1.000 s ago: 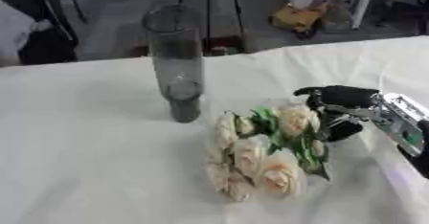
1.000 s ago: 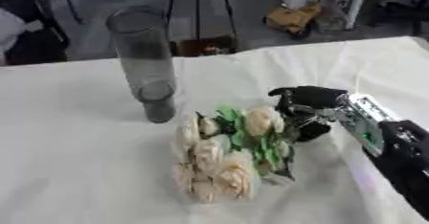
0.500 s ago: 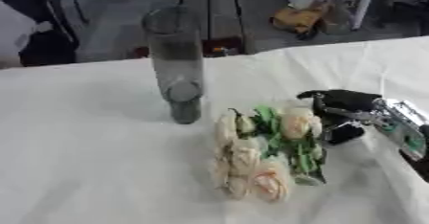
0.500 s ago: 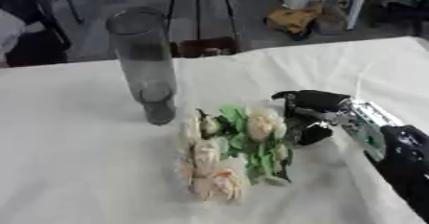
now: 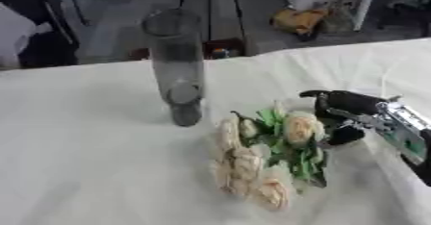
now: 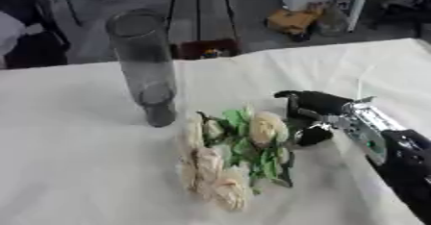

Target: Arrange flowers into the vase.

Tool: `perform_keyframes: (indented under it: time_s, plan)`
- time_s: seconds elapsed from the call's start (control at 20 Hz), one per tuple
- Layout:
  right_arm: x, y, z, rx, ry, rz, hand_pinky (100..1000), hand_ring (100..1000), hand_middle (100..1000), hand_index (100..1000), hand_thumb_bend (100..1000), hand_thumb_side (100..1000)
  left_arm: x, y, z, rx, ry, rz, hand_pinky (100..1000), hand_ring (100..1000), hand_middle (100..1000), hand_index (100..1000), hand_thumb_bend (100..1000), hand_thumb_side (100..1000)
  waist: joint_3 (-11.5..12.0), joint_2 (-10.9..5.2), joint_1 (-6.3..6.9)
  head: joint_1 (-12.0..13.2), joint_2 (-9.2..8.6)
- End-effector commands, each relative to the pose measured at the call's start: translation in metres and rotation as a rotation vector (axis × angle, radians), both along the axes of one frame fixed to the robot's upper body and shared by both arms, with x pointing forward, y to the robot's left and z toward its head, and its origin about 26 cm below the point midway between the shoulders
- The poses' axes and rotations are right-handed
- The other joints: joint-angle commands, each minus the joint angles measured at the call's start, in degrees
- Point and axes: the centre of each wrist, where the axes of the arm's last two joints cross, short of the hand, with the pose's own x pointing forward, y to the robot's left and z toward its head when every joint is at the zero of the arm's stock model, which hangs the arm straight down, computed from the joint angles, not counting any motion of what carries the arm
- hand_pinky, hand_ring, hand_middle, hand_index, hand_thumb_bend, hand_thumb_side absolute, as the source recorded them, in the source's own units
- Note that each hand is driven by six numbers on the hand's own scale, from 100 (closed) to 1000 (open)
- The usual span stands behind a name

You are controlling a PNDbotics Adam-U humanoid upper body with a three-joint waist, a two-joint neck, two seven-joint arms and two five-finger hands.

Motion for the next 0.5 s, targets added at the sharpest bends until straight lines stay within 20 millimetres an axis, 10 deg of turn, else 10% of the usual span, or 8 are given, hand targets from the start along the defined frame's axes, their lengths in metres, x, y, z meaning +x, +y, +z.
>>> perform_keyframes:
  time_s: [0.05,0.5]
  plan:
    - [0.0,-0.006,0.017,0.052,-0.078,0.001,100,1000,100,100,100,711,-0.002,0.0,0.007,0.007,-0.025,-0.002,450,601,749,820,100,1000,0.0,-0.92,-0.2,-0.1,-0.68]
    - [-0.002,-0.001,0.029,0.178,-0.168,0.021,100,1000,100,100,100,638,-0.002,0.0,0.007,0.009,-0.023,-0.001,450,601,750,819,100,1000,0.0,-1.2,-0.18,-0.3,-0.72]
